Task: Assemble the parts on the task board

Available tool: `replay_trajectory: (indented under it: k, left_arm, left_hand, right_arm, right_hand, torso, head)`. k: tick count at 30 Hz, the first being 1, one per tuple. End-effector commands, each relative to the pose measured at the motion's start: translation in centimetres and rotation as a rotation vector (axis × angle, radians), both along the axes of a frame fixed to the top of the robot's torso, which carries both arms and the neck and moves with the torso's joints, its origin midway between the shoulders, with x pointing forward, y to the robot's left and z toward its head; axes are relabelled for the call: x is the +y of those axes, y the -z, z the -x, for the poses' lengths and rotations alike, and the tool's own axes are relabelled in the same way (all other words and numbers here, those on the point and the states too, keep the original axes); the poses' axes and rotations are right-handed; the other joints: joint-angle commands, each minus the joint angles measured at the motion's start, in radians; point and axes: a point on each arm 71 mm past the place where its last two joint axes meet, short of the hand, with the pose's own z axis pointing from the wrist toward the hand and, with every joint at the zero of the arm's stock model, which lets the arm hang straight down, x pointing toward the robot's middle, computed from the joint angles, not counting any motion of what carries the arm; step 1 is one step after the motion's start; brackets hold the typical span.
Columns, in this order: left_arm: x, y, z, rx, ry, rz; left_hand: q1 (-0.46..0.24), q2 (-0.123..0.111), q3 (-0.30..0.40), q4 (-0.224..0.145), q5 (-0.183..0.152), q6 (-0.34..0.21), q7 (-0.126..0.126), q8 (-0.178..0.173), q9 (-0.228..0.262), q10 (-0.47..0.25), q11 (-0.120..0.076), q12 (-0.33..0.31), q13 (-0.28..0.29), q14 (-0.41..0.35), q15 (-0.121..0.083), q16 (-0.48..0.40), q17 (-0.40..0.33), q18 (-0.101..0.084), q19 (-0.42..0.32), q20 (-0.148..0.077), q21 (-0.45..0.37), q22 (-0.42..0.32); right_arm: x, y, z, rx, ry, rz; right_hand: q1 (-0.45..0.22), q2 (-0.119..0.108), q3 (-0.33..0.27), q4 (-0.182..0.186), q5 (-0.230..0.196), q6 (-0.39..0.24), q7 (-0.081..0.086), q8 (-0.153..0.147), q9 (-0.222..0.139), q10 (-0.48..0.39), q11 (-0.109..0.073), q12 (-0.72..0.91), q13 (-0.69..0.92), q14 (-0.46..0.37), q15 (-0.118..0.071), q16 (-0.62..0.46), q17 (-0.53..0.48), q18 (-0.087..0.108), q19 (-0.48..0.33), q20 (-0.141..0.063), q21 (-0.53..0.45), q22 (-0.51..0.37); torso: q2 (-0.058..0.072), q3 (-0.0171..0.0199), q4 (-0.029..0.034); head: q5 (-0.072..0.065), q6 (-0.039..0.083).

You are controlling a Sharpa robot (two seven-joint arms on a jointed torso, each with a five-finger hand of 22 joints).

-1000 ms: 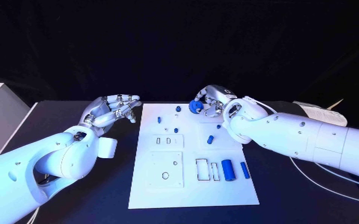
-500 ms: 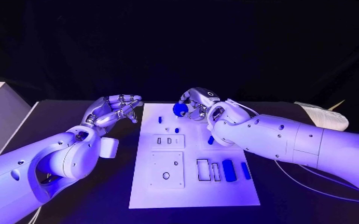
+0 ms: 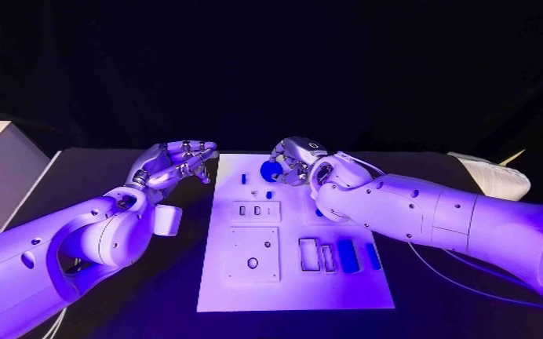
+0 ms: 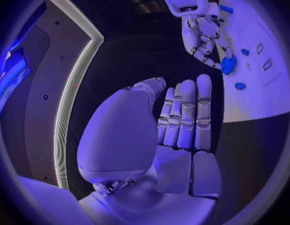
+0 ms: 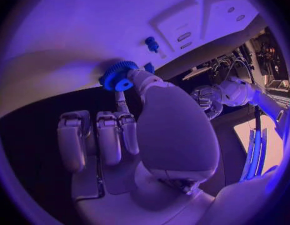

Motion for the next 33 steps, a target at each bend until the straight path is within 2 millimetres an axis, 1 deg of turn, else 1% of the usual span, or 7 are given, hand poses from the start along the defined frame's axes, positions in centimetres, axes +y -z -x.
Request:
replay_trajectory:
  k: [1, 15, 22, 26, 27, 29, 33]
  left_arm:
    - [-0.21, -0.11, 0.04, -0.008, 0.015, 0.004]
    - [-0.14, -0.18, 0.13, -0.008, 0.013, 0.003]
    - [-0.15, -0.19, 0.14, -0.008, 0.013, 0.003]
    - [-0.12, -0.18, 0.13, -0.007, 0.012, 0.002]
    - [-0.11, -0.18, 0.13, -0.007, 0.012, 0.002]
    - [-0.08, -0.17, 0.12, -0.007, 0.011, 0.001]
    - [-0.03, -0.17, 0.12, -0.007, 0.01, 0.001]
  left_hand:
    - [-0.008, 0.005, 0.004, 0.0, -0.003, -0.008, 0.0, 0.004, 0.001, -0.005, 0.002, 0.006, 0.001, -0.005, 0.0, 0.004, 0.0, 0.006, -0.007, 0.003, 0.002, 0.001]
    - [-0.008, 0.005, 0.004, 0.0, -0.003, -0.008, 0.0, 0.004, 0.001, -0.005, 0.002, 0.006, 0.001, -0.005, 0.0, 0.004, 0.0, 0.006, -0.007, 0.003, 0.002, 0.001]
    - [-0.008, 0.005, 0.004, 0.0, -0.003, -0.008, 0.0, 0.004, 0.001, -0.005, 0.002, 0.006, 0.001, -0.005, 0.0, 0.004, 0.0, 0.006, -0.007, 0.003, 0.002, 0.001]
    - [-0.008, 0.005, 0.004, 0.0, -0.003, -0.008, 0.0, 0.004, 0.001, -0.005, 0.002, 0.006, 0.001, -0.005, 0.0, 0.004, 0.0, 0.006, -0.007, 0.003, 0.002, 0.001]
    - [-0.008, 0.005, 0.004, 0.0, -0.003, -0.008, 0.0, 0.004, 0.001, -0.005, 0.002, 0.006, 0.001, -0.005, 0.0, 0.004, 0.0, 0.006, -0.007, 0.003, 0.002, 0.001]
    - [-0.008, 0.005, 0.004, 0.0, -0.003, -0.008, 0.0, 0.004, 0.001, -0.005, 0.002, 0.006, 0.001, -0.005, 0.0, 0.004, 0.0, 0.006, -0.007, 0.003, 0.002, 0.001]
    - [-0.008, 0.005, 0.004, 0.0, -0.003, -0.008, 0.0, 0.004, 0.001, -0.005, 0.002, 0.006, 0.001, -0.005, 0.0, 0.004, 0.0, 0.006, -0.007, 0.003, 0.002, 0.001]
  right_arm:
    - [0.33, 0.35, 0.07, 0.024, -0.014, 0.033]
    - [0.48, 0.53, -0.61, 0.02, 0.008, 0.047]
    - [0.88, 0.73, -0.84, 0.036, 0.0, 0.056]
    - [1.02, 0.91, -0.85, 0.055, -0.01, 0.057]
    - [1.01, 0.93, -0.86, 0.057, -0.011, 0.058]
    - [0.96, 0.97, -0.87, 0.061, -0.013, 0.058]
    - [0.67, 1.04, -0.9, 0.066, -0.012, 0.059]
  right_hand:
    - [-0.013, 0.0, 0.006, -0.002, -0.006, 0.014, -0.012, 0.007, 0.01, 0.106, -0.004, 0.002, 0.263, 0.106, -0.005, 0.004, 0.263, -0.02, 0.089, -0.006, 0.0, 0.226]
    - [-0.024, -0.004, 0.005, -0.002, -0.012, 0.005, -0.01, 0.003, 0.008, 0.106, -0.001, 0.002, 0.263, 0.106, -0.003, 0.004, 0.263, -0.019, 0.088, -0.004, 0.0, 0.226]
    - [-0.055, -0.015, -0.008, 0.003, -0.03, -0.023, 0.001, -0.014, 0.001, 0.106, 0.008, 0.002, 0.263, 0.106, 0.005, 0.004, 0.263, -0.019, 0.087, 0.002, -0.003, 0.223]
    - [-0.11, -0.012, -0.054, 0.033, -0.027, -0.036, 0.005, -0.021, -0.003, 0.106, 0.012, 0.002, 0.263, 0.106, 0.012, 0.004, 0.263, -0.019, 0.087, 0.009, -0.003, 0.223]
    - [-0.118, -0.011, -0.069, 0.038, -0.045, -0.041, 0.005, -0.024, -0.003, 0.106, 0.013, 0.002, 0.263, 0.106, 0.013, 0.004, 0.263, -0.019, 0.087, 0.01, -0.004, 0.223]
    - [-0.139, 0.011, -0.168, 0.067, -0.145, -0.068, 0.011, -0.038, -0.008, 0.106, 0.019, 0.002, 0.263, 0.106, 0.019, 0.004, 0.263, -0.019, 0.087, 0.016, -0.003, 0.224]
    - [-0.147, 0.034, -0.252, 0.073, -0.161, -0.081, 0.018, -0.05, -0.012, 0.106, 0.025, 0.002, 0.263, 0.106, 0.024, 0.004, 0.263, -0.019, 0.088, 0.022, -0.002, 0.226]
  torso:
    - [-0.001, 0.0011, -0.0007]
    - [0.0, 0.0009, -0.001]
    - [0.0, 0.001, -0.0008]
    - [0.0, 0.0017, -0.0011]
    - [0.0, 0.0018, -0.0014]
    - [0.0, 0.0019, -0.0016]
    - [0.0, 0.0024, -0.0028]
  head:
    - [0.002, 0.0]
    - [0.007, 0.005]
    - [0.007, 0.004]
    - [0.009, 0.001]
    - [0.009, 0.001]
    - [0.009, 0.002]
    - [0.01, 0.0]
